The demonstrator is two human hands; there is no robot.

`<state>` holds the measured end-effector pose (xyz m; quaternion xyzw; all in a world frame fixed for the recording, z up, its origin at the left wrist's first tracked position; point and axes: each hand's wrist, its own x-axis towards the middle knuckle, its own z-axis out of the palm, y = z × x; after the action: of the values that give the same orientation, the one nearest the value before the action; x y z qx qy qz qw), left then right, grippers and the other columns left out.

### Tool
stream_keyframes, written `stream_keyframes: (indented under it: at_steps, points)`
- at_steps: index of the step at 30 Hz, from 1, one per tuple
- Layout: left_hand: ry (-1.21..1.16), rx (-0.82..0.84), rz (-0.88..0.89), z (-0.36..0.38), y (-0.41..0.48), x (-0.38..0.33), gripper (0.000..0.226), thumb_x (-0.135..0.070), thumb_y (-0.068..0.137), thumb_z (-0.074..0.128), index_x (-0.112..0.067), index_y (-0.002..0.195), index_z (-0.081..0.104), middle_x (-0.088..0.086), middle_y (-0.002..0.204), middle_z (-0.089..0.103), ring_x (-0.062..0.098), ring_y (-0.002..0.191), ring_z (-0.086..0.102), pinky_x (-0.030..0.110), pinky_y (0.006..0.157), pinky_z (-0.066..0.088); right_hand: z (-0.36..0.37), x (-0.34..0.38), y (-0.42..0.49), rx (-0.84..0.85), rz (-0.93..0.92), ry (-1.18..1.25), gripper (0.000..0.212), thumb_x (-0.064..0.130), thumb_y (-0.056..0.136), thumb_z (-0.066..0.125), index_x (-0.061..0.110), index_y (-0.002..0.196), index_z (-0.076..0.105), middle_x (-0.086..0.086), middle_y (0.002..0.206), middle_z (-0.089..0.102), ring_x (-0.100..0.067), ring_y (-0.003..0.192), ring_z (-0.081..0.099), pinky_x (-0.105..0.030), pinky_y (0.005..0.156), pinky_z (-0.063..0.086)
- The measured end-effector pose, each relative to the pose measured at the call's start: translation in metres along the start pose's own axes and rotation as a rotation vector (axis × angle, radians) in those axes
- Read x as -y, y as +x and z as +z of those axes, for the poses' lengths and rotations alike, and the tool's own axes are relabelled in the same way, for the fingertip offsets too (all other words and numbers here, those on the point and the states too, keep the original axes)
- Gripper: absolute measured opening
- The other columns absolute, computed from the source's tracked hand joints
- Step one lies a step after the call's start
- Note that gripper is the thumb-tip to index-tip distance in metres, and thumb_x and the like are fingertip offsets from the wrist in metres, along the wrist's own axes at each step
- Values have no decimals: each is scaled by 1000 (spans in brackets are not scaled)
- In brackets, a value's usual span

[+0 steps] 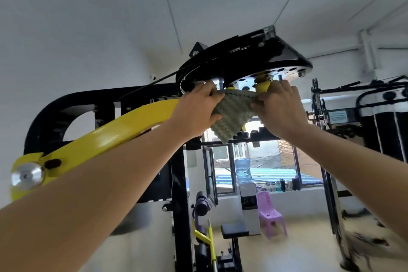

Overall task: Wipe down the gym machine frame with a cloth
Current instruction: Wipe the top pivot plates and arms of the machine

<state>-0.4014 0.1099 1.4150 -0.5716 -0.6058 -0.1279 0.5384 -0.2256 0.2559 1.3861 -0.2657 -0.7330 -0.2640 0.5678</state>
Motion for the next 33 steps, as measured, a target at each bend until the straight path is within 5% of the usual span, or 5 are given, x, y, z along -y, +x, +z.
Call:
stream_keyframes:
  at_steps: [6,12,19,23,33]
  points:
    - [21,-6,32,3,-2,14,69,-51,91,66,-27,151,42,0,139,51,24,127,48,45,101,48,8,14,8,39,135,313,46,30,84,78,5,121,64,-17,118,58,-36,114,50,-40,93,42]
    - [0,-22,-31,-10,-27,50,69,-60,86,66,-30,145,51,0,132,59,23,119,54,40,91,48,13,44,16,71,-60,239,65,51,77,79,16,129,63,-14,117,64,-35,113,50,-45,98,39]
    - [-47,31,-137,-24,-60,96,65,-67,84,62,-37,140,50,-13,124,60,14,115,55,32,82,40,18,91,18,-16,-172,208,55,55,83,70,17,123,66,-10,110,60,-33,108,51,-42,91,35]
    - [-268,109,-267,-35,-83,127,46,-64,80,70,-44,120,57,-23,97,63,0,91,60,25,72,42,23,131,29,42,-179,312,52,55,91,59,25,133,59,-2,119,64,-26,115,54,-39,99,29]
    - [-472,307,-307,-60,-138,186,32,-56,75,80,-39,98,67,-18,93,69,1,88,66,34,83,56,24,203,38,66,-299,438,54,59,90,60,34,137,56,6,121,63,-17,115,53,-36,100,19]
